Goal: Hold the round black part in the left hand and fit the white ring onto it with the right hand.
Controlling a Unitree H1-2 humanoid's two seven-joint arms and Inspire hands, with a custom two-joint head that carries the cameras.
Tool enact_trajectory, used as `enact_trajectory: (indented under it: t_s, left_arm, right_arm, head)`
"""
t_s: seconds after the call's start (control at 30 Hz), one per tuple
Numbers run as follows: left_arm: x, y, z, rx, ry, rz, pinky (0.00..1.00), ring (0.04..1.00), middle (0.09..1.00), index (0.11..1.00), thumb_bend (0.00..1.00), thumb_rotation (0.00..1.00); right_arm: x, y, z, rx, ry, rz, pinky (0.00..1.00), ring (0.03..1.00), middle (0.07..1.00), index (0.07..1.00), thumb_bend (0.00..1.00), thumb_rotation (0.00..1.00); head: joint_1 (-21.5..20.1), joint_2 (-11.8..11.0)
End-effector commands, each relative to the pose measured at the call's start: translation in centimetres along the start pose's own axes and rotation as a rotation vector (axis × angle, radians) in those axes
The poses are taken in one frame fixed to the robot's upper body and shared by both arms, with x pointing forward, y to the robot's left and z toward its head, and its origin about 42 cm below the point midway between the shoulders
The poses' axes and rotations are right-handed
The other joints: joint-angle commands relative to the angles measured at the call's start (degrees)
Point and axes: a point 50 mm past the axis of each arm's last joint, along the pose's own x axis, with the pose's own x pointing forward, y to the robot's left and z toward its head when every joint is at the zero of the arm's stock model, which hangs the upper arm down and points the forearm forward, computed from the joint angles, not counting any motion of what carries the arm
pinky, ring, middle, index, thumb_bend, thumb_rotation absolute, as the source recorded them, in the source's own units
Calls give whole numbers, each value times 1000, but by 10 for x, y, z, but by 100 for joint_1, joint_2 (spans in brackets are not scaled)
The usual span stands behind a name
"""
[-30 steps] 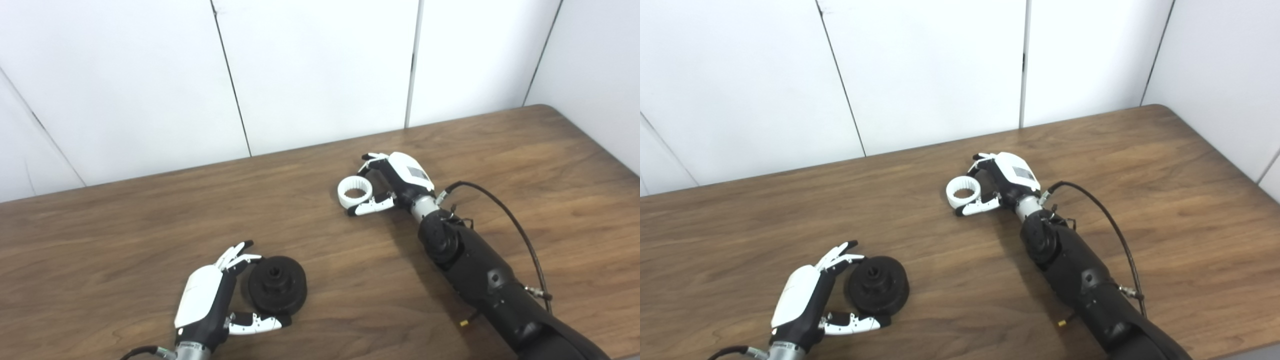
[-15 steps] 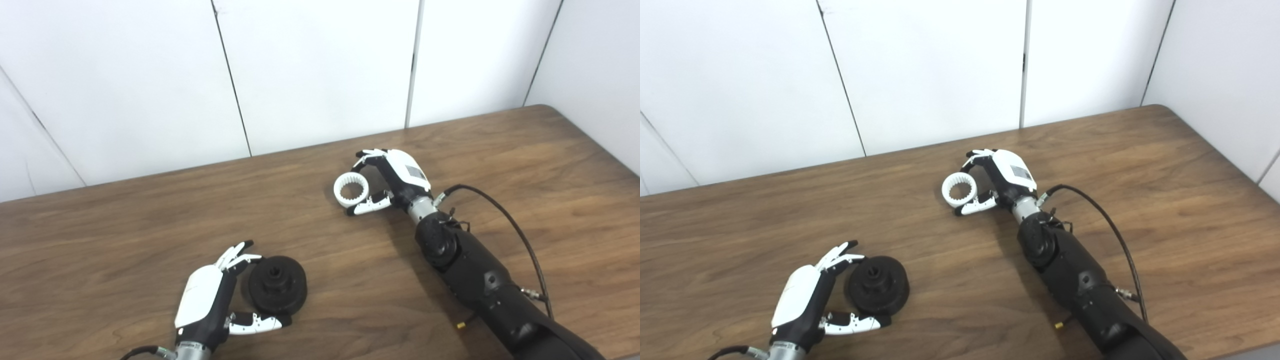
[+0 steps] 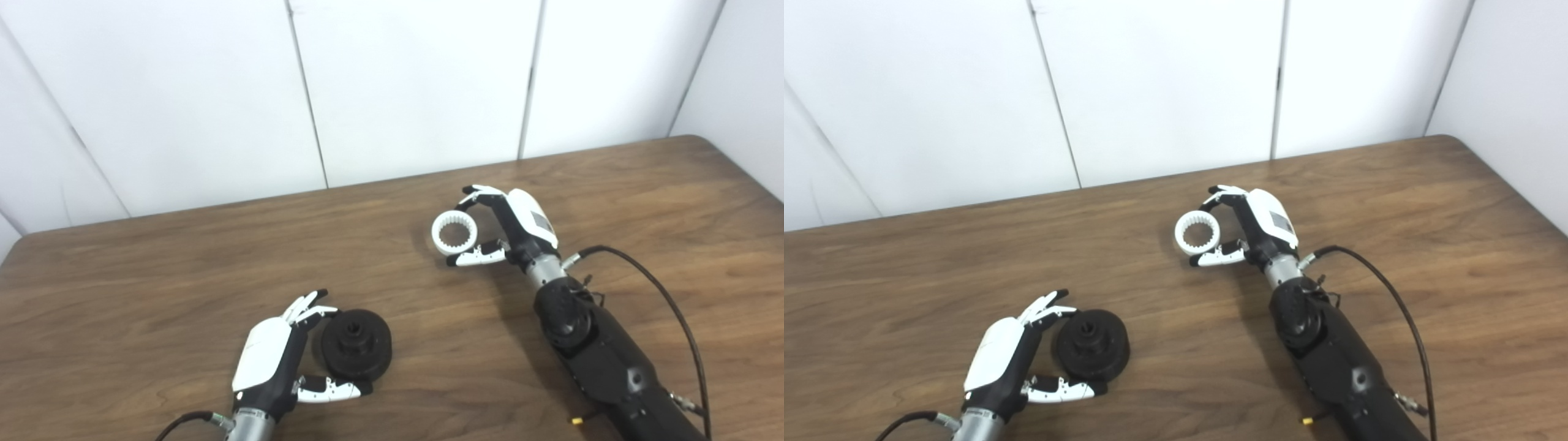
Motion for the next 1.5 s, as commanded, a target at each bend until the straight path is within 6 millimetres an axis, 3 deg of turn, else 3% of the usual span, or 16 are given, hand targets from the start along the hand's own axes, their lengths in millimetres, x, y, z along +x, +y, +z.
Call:
enact_trajectory:
  t_s: [0.0, 0.23, 0.8, 1.1, 1.47]
  left_arm:
    - [1, -6, -1, 21, 33, -34, 868, 934, 928, 652, 884, 326]
    - [6, -13, 5, 23, 37, -35, 870, 932, 928, 652, 894, 342]
    - [12, -18, 13, 28, 42, -22, 869, 931, 931, 650, 900, 342]
    - [13, -19, 13, 29, 41, -23, 872, 934, 934, 651, 901, 341]
    - [15, -21, 14, 31, 38, -24, 867, 934, 934, 650, 903, 345]
  right_arm:
    - [11, -17, 20, 17, -83, -47, 783, 867, 822, 482, 521, 140]
    - [-4, -24, 27, 65, -147, -54, 797, 873, 818, 482, 523, 137]
    - [-41, -40, 72, 191, -280, 3, 803, 871, 820, 482, 521, 141]
    - [-59, -30, 94, 268, -305, 51, 788, 862, 800, 481, 521, 142]
    - [-78, -7, 101, 291, -254, 140, 782, 857, 798, 481, 522, 141]
  head:
    - [55, 16]
    - [429, 53]
    - [616, 132]
    - [667, 168]
    - [727, 194]
